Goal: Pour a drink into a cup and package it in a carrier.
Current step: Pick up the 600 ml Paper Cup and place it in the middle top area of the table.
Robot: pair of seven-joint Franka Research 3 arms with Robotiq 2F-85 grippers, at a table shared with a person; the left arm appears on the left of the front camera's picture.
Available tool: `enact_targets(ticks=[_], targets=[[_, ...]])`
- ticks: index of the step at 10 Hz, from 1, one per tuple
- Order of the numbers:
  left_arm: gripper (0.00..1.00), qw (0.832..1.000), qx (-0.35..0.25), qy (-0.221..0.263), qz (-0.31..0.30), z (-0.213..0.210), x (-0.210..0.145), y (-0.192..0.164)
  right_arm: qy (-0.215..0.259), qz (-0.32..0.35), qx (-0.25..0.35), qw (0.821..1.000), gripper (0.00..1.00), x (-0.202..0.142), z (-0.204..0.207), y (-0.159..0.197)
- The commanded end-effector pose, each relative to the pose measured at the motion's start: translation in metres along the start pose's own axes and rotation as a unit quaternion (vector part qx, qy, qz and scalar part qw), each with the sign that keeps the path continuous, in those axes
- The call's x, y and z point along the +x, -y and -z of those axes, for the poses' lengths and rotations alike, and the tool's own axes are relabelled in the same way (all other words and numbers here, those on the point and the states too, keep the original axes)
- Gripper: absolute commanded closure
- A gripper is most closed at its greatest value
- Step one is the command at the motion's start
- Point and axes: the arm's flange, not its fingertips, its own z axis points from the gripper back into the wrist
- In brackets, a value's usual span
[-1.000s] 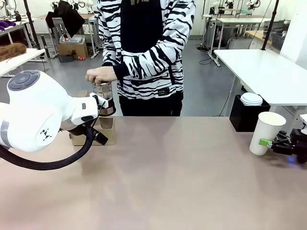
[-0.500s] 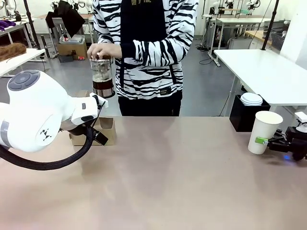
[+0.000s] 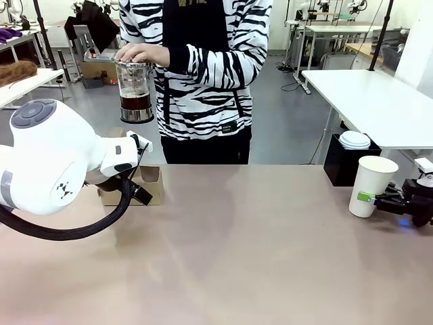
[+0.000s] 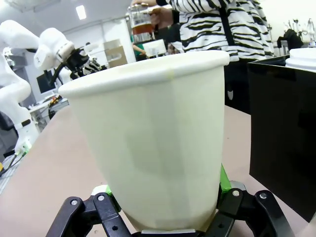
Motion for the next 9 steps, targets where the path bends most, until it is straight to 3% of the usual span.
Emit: enact_targets(ticks=[1,3,5,7,9], targets=[[0.00,1.000,0.000,0.000,0.000,0.000,0.000,0.000,0.000,0.000,0.000,1.000,0.19,0.000,0.000,0.000],[0.00,1.000,0.000,0.000,0.000,0.000,0.000,0.000,0.003,0.006,-0.025,1.000,0.19,0.042,0.033,-0.033],[0.00,1.000,0.000,0.000,0.000,0.000,0.000,0.000,0.000,0.029,-0.036,0.999,0.19,0.080,0.089,-0.041],[0.00,1.000,0.000,0.000,0.000,0.000,0.000,0.000,0.010,0.032,-0.066,0.997,0.19,0.096,0.153,-0.039],[0.00,1.000,0.000,0.000,0.000,0.000,0.000,0.000,0.022,0.035,-0.102,0.994,0.19,0.089,0.218,-0.034]])
